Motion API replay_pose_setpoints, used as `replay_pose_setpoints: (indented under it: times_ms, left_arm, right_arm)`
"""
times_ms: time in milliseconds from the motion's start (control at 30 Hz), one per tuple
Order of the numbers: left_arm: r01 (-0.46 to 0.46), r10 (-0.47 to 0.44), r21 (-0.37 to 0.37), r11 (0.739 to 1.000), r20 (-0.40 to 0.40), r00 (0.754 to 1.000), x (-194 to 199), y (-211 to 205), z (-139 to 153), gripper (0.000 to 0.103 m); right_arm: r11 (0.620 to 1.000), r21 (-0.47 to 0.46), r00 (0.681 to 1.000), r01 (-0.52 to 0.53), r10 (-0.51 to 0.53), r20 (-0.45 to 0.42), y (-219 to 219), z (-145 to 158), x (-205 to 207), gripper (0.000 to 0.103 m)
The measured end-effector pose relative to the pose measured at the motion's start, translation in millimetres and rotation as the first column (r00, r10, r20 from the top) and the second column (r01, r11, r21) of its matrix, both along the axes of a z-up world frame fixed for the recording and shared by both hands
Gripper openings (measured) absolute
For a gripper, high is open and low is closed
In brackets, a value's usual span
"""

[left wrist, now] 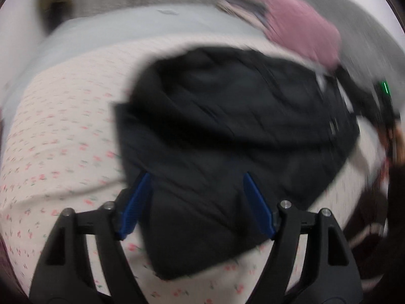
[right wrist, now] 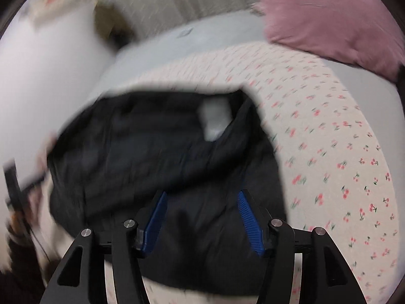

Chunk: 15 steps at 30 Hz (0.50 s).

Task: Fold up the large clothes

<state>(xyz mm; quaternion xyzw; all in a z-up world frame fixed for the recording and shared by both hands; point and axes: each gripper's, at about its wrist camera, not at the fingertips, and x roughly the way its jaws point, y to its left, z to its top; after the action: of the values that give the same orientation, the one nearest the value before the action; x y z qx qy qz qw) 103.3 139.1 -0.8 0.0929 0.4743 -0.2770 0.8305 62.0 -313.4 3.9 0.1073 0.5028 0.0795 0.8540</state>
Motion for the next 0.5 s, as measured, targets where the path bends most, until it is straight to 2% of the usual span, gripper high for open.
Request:
replay_pose_setpoints:
  times_ms: [100,167,233,300,400,467,500]
  left_arm:
    - [0.119,-0.118,0.078,0.990,-0.021,0.993,-2.9,-37.9,-19.0,0.076]
    - [0.169,-0.168,0.106,0.980,-0.012,0.986,1.6,-61.5,-23.2,0.076]
    - [0.203,-0.203,0.098,0.974,-0.006,0.979,9.5,-79.2,-21.5,0.076]
    - [0.212,-0.213,0.050,0.976,0.005,0.977,28.9,-91.7,-14.6,0.076]
    - [0.146,-0.145,-0.008,0.989,0.041,0.989,60.7,-94.3,-5.0,0.076]
    - [0.018,-0.015,-0.058,0.998,0.056,0.998,95.1,-80.9,0.0,0.076]
    - [-0.059,0.064,-0.086,0.995,0.051,0.997,112.6,-69.2,0.1,0.076]
  right_arm:
    - [0.993,-0.078,0.996,-0.088,0.085,-0.041,34.3,-13.0,9.1,0.059]
    - [0.985,-0.133,0.994,-0.105,0.099,-0.052,51.9,-17.0,24.9,0.061]
    - [0.985,-0.131,0.993,-0.113,0.107,-0.055,61.8,-16.3,45.4,0.061]
    - [0.986,-0.107,0.991,-0.131,0.126,-0.049,67.8,-11.9,71.1,0.061]
    - [0.992,-0.066,0.994,-0.108,0.107,-0.022,63.5,-3.5,107.7,0.061]
    - [0.998,-0.042,0.998,-0.057,0.057,0.009,52.5,1.7,127.1,0.060]
    - [1.000,-0.014,1.000,-0.014,0.015,0.022,45.1,6.2,132.8,0.060]
